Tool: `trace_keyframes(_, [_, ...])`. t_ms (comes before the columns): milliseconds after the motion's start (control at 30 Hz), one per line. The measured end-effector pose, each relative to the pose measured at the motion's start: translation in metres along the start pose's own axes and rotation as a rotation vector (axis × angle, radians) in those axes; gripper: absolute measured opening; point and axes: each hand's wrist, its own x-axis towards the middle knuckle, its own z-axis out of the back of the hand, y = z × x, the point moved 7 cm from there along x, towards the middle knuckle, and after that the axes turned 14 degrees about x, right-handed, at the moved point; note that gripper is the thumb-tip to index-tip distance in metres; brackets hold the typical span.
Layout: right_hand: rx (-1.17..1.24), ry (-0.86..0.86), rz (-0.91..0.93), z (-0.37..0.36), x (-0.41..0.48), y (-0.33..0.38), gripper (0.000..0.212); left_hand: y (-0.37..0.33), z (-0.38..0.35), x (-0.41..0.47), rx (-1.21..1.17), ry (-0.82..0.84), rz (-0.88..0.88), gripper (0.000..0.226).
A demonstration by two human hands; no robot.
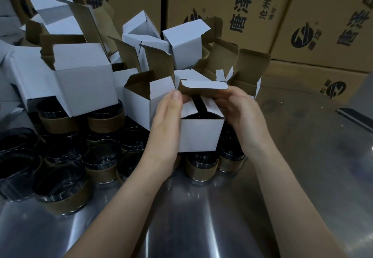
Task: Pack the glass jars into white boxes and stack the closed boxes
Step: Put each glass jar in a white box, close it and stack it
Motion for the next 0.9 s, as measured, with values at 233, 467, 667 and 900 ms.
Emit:
trace_keyframes(233, [-0.175, 0.034, 0.053, -0.001, -0.006, 0.006, 0.034, -0.003, 0.004, 0.000, -0.137, -0.051, -0.016, 0.055])
trace_keyframes(467, [-0.167, 0.110, 0.118, -0.003, -0.012, 0.011, 0.021, -0.008, 0.007, 0.001, -0.094, -0.029, -0.144, 0.045])
trace_keyframes(667, [-0.124, 0.151, 0.123, 0.003, -0.012, 0.010, 0.016, -0.009, 0.004, -0.002, -0.061, 0.050, -0.154, 0.021])
trace_keyframes(900, [-0.120, 0.183, 0.138, 0.002, -0.015, 0.013, 0.016, -0.008, 0.000, -0.004, -0.026, 0.083, -0.126, 0.011])
